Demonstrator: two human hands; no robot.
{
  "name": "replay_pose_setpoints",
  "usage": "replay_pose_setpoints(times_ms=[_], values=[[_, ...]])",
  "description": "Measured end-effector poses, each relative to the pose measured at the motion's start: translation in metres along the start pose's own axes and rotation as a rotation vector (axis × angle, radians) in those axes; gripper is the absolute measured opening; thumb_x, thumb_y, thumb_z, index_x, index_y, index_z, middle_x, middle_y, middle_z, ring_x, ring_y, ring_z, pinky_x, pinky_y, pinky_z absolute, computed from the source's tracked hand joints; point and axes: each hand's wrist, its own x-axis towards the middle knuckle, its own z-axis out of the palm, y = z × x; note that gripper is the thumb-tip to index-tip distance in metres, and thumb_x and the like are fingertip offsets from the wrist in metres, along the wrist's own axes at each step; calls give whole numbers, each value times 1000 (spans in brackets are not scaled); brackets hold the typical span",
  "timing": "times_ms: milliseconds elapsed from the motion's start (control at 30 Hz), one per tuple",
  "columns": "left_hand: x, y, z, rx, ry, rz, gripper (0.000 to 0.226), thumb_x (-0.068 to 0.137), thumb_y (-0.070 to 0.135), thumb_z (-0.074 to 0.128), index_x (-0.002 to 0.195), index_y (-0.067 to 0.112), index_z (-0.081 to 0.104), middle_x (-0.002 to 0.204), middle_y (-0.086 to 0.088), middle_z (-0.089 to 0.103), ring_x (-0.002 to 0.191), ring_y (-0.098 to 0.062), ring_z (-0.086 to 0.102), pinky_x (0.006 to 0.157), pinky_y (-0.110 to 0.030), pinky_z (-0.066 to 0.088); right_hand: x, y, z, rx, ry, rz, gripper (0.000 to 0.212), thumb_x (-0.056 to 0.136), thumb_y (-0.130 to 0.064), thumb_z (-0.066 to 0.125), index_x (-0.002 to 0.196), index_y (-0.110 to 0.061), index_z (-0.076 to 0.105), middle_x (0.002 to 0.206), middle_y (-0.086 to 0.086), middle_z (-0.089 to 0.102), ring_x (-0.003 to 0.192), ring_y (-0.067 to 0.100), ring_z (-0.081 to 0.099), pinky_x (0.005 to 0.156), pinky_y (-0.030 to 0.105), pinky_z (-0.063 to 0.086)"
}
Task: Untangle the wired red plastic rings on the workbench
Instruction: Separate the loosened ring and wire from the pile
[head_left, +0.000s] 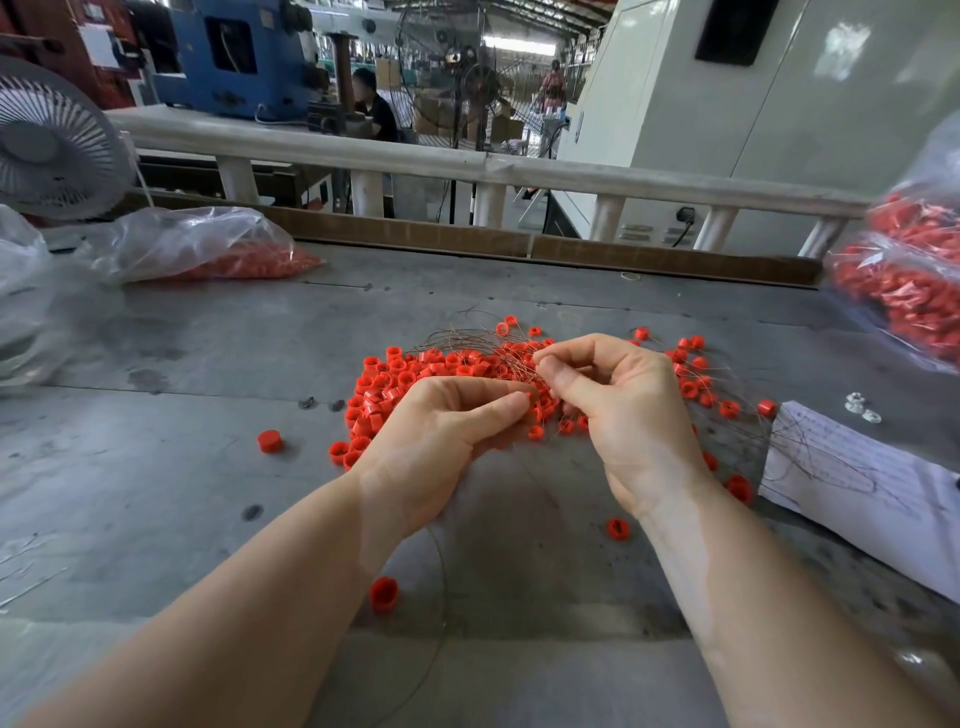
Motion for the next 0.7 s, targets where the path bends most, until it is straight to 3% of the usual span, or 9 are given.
replay_pose_setpoints(times_ms=[233, 367, 533, 700], values=[[1, -1, 0, 86, 3, 56, 14, 85, 4, 61, 89, 11, 72, 92, -13, 73, 89, -19, 66, 89, -26, 53, -2, -6, 2, 182, -20, 118, 21, 83, 3, 62, 68, -12, 66, 58, 1, 55, 51, 4, 48, 48, 13, 40], [0, -2, -1, 165, 6, 82, 14, 85, 7, 63, 88, 15, 73, 91, -11, 74, 90, -20, 68, 90, -28, 53, -2, -6, 3, 238, -49, 120, 27, 84, 5, 57, 67, -15, 65, 67, 0, 63, 53, 3, 50, 49, 13, 40], [-2, -2, 1, 243, -16, 129, 13, 85, 4, 64, 90, 12, 73, 81, -4, 74, 71, -3, 67, 67, -11, 50, -1, -5, 3, 257, -48, 104, 31, 86, 6, 56, 67, -17, 65, 58, -4, 62, 47, 4, 45, 46, 14, 38], [-3, -1, 5, 400, -16, 214, 16, 84, 6, 67, 86, 21, 72, 77, 6, 73, 69, 5, 65, 65, -5, 45, 0, -3, 4, 244, -43, 109, 30, 86, 4, 56, 67, -17, 64, 54, -5, 56, 43, 5, 39, 45, 15, 36]])
